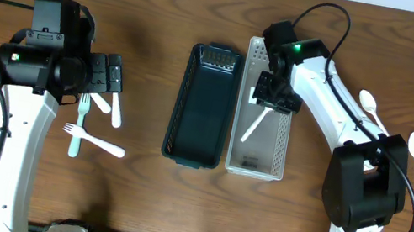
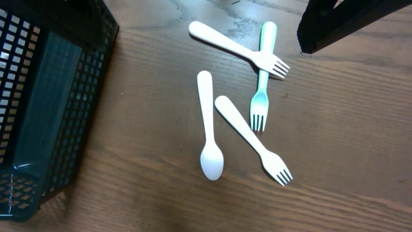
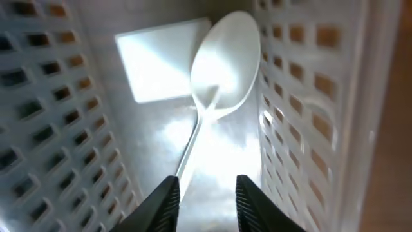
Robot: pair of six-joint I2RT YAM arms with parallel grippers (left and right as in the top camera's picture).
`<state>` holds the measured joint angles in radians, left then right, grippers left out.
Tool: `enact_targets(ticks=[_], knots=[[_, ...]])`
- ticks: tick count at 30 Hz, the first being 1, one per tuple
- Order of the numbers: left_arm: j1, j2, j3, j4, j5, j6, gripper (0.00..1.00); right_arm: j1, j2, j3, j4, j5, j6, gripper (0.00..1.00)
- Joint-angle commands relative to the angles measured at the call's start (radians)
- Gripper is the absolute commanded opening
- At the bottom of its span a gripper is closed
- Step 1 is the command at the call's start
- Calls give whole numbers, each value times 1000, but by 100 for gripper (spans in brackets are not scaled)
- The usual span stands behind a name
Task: Pack container
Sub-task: 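Carry the spoon over the white tray and release it inside, then grasp another white spoon on the right with the right gripper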
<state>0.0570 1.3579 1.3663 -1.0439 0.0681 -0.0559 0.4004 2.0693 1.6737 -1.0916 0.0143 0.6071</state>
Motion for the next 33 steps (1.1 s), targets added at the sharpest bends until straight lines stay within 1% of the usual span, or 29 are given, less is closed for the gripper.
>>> enact_targets(ticks=[1,3,5,9,10,11,12,13,14,15,18,21,23,26,33], knots=[[3,1,21,-2,0,-10,98,7,-1,17,23,-5,-79,35],[3,1,21,-2,0,-10,98,7,-1,56,23,-4,-134,37],[3,1,21,-2,0,-10,98,3,-1,137,-15,-2,-203,41],[3,1,21,-2,0,-9,98,-43,-5,389,-145,11,-324,46],[3,1,21,-2,-1,-9,98,-64,-6,460,-181,29,-344,50],[3,1,21,-2,-1,-9,98,-88,-6,530,-217,55,-362,57],[3,1,21,-2,0,-10,98,-113,-6,592,-247,81,-389,67],[3,1,21,-2,0,-9,98,-143,-6,647,-274,93,-441,73],[3,1,21,-2,0,-9,98,-175,-6,689,-298,93,-510,76],[3,1,21,-2,-1,-10,98,-211,-6,718,-322,93,-589,81],[3,1,21,-2,0,-10,98,-308,-5,723,-383,93,-820,89],[3,1,21,-2,0,-10,98,-413,12,666,-412,93,-991,91],[3,1,21,-2,0,-10,98,-472,26,612,-394,93,-1044,92],[3,1,21,-2,0,-10,98,-537,54,536,-338,82,-1050,92],[3,1,21,-2,0,-10,98,-594,110,350,-213,88,-1089,88]])
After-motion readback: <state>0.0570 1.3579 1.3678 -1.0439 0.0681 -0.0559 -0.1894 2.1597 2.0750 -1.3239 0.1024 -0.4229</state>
